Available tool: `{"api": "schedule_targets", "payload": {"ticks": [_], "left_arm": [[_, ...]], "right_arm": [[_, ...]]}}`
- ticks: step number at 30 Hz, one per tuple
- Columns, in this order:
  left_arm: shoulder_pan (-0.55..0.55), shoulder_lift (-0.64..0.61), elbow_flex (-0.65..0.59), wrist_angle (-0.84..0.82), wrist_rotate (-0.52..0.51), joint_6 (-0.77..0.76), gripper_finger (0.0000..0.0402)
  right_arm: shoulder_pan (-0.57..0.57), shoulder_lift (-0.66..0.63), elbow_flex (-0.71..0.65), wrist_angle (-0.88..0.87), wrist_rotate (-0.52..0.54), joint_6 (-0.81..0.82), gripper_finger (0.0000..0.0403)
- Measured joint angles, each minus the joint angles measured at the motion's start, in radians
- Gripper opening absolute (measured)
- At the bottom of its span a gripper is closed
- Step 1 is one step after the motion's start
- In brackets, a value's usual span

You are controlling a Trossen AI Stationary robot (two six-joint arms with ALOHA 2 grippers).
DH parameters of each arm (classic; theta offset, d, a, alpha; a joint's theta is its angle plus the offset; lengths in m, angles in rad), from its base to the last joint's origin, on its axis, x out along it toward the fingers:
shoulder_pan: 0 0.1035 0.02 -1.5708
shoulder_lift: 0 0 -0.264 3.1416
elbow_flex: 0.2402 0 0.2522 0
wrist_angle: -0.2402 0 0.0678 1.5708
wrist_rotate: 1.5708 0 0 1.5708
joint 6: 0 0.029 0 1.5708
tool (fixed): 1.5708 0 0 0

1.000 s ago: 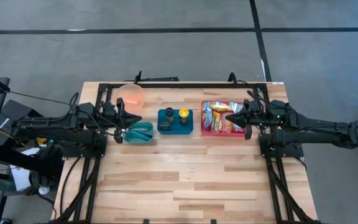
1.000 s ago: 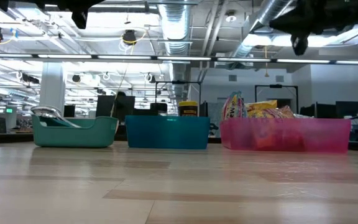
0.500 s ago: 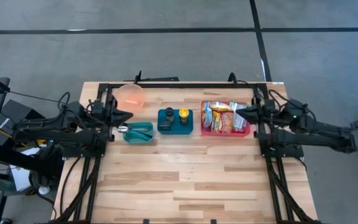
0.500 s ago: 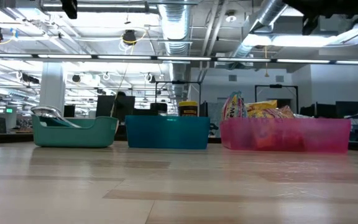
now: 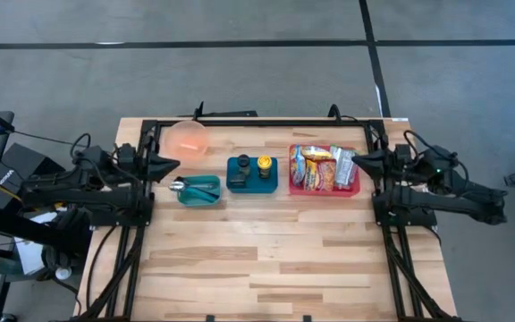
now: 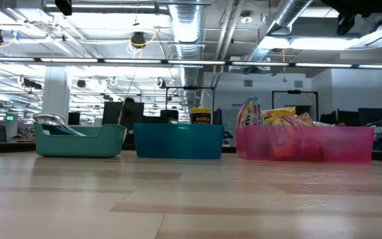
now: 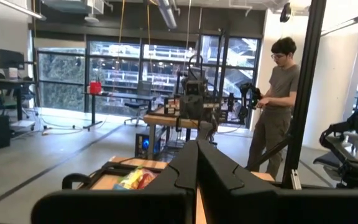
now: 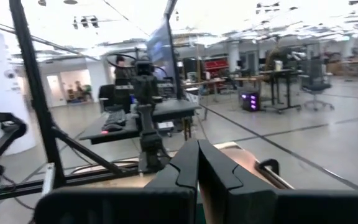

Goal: Pick & Place Food Item
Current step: Return to Home Position

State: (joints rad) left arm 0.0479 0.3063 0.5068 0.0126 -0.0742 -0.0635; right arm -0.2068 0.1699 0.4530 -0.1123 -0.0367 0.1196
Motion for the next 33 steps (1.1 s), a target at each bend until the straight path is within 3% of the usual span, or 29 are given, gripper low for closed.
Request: {"api": "schedule_targets", "payload": {"ticks": [20,33], "left_arm": [[0.0,-0.169,0.0,-0.127,0.0,0.0,0.0],[0.0,-0.239,0.001,-0.168,0.0,-0.001,0.0]], "right_arm": [[0.001,-0.149,0.0,-0.116,0.035,-0.015,0.0],[0.001,-0.165,-0.001,-0.147,0.037,-0.015,0.0]]}}
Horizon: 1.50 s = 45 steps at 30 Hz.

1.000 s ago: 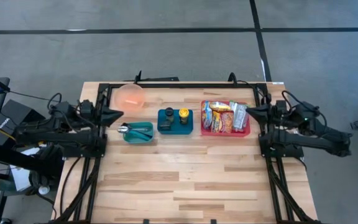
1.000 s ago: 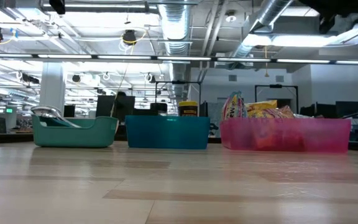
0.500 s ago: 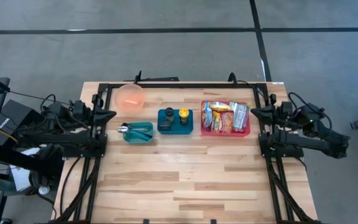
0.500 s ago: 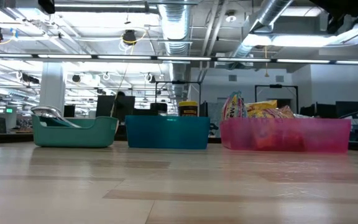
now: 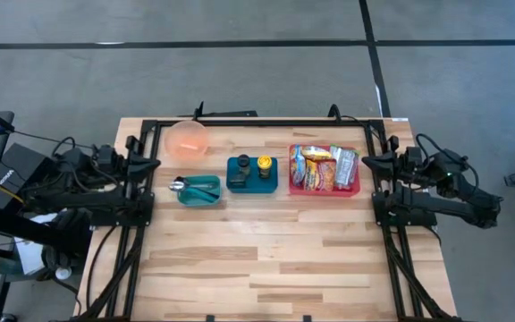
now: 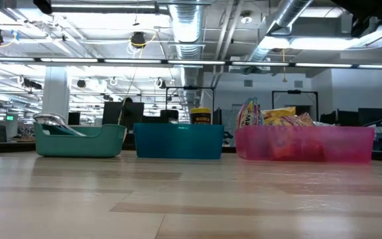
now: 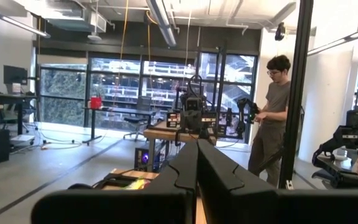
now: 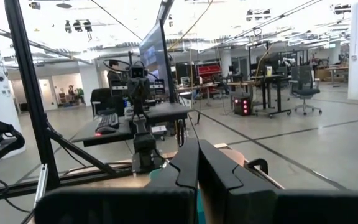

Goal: Pick & Place Food Item
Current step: Return to Home Position

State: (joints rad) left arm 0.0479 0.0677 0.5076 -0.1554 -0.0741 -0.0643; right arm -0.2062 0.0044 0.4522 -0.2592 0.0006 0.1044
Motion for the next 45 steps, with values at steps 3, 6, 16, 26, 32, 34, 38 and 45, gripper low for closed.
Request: {"api": "schedule_targets", "payload": {"ticks": [3,6,16,26,32,34,38,45], "left_arm": [[0.0,-0.016,0.0,-0.005,0.0,0.0,0.0],[0.0,-0.022,0.0,-0.009,0.0,0.0,0.0],[0.0,-0.043,0.0,-0.024,0.0,0.0,0.0],[0.0,-0.066,0.004,-0.049,0.007,-0.003,0.0],[0.0,-0.066,-0.039,-0.019,0.01,-0.013,0.0],[0.0,-0.067,-0.063,0.008,0.01,-0.013,0.0],[0.0,-0.067,-0.117,0.076,0.01,-0.013,0.0],[0.0,-0.068,-0.182,0.149,0.009,-0.019,0.0]], "right_arm": [[0.0,0.0,0.0,0.005,0.0,0.0,0.0],[0.0,0.0,0.0,0.004,0.0,0.0,0.0],[0.0,-0.001,0.0,-0.007,0.0,0.0,0.0],[0.0,-0.001,0.0,-0.008,0.0,0.0,0.0],[0.0,-0.001,0.0,0.007,0.0,0.0,0.0],[0.0,-0.001,0.001,0.012,0.0,0.0,0.0],[0.0,-0.001,-0.002,0.02,0.0,0.0,0.0],[0.003,-0.001,-0.159,0.274,-0.001,0.026,0.0]]}}
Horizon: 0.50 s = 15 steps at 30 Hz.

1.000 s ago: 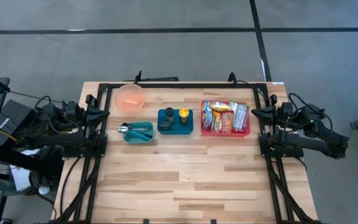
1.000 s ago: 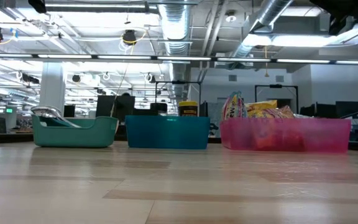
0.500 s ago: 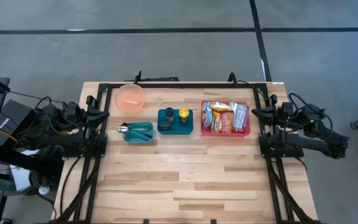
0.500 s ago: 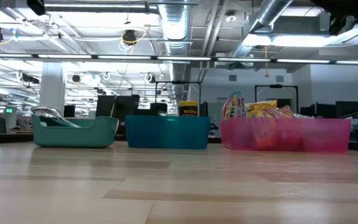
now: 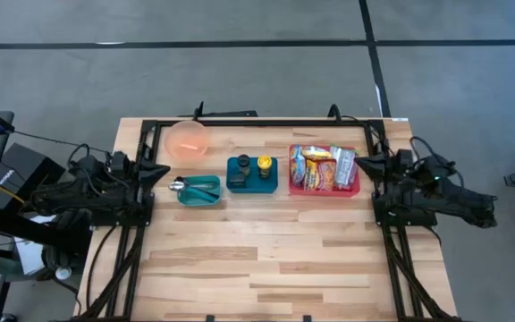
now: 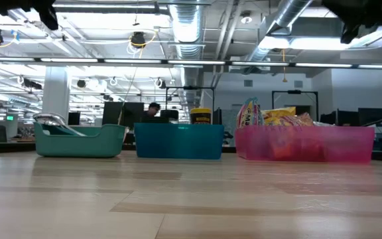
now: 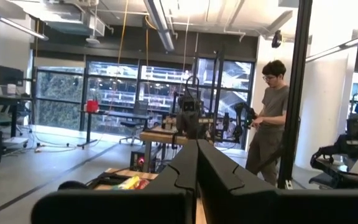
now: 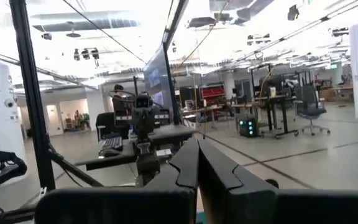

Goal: Pick & Place Food Item
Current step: Return to Home Position

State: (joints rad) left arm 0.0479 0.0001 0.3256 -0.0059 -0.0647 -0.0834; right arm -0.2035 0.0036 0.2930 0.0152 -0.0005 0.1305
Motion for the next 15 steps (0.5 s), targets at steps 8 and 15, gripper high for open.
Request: {"api": "schedule_targets", "payload": {"ticks": [8,15], "left_arm": [[0.0,0.0,-0.044,0.017,0.0,-0.003,0.0],[0.0,0.001,-0.135,0.116,-0.004,-0.003,0.0]], "right_arm": [[0.0,0.0,-0.088,0.074,-0.002,0.028,0.0],[0.0,0.001,-0.141,0.112,-0.001,0.046,0.0]]}}
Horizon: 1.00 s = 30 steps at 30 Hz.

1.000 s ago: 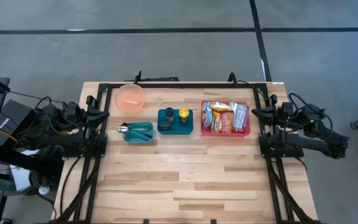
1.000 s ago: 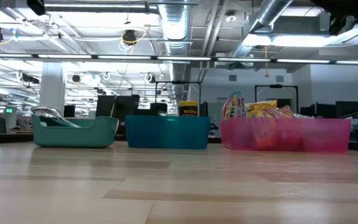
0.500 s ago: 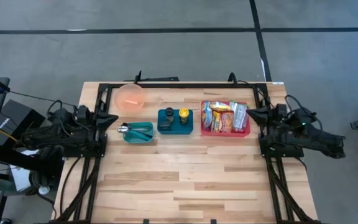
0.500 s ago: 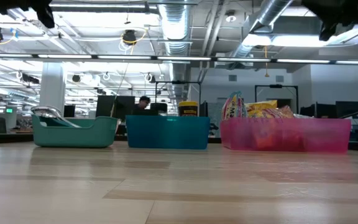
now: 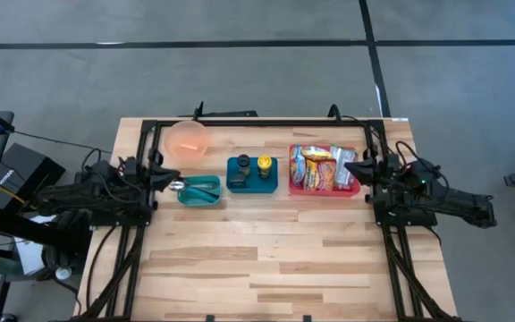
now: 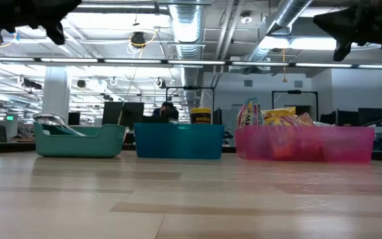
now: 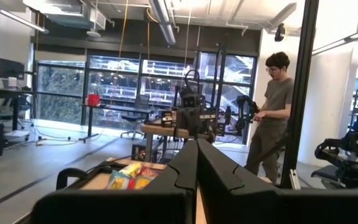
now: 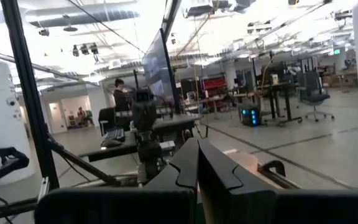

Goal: Pick & Place Food Item
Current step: Return to Home Position

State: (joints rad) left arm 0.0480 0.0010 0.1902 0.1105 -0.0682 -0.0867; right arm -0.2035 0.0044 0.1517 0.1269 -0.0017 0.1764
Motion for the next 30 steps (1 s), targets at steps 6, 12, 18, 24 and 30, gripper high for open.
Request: {"api": "schedule_targets", "payload": {"ticks": [6,12,18,24,30], "left_arm": [[0.0,0.0,-0.081,0.086,0.0,-0.004,0.0],[0.0,0.0,-0.13,0.119,0.001,-0.008,0.0],[0.0,0.0,-0.166,0.131,0.002,-0.008,0.0],[0.0,0.0,-0.184,0.111,0.004,-0.008,0.0],[0.0,0.009,-0.184,0.081,0.004,-0.002,0.0]], "right_arm": [[0.0,0.0,-0.029,0.008,0.0,0.008,0.0],[0.0,0.0,-0.075,0.039,0.001,0.008,0.0],[0.0,0.0,-0.077,0.001,-0.001,0.016,0.0],[0.0,0.0,-0.077,-0.047,-0.001,0.007,0.0],[0.0,0.0,-0.077,-0.097,-0.001,-0.032,0.0]]}}
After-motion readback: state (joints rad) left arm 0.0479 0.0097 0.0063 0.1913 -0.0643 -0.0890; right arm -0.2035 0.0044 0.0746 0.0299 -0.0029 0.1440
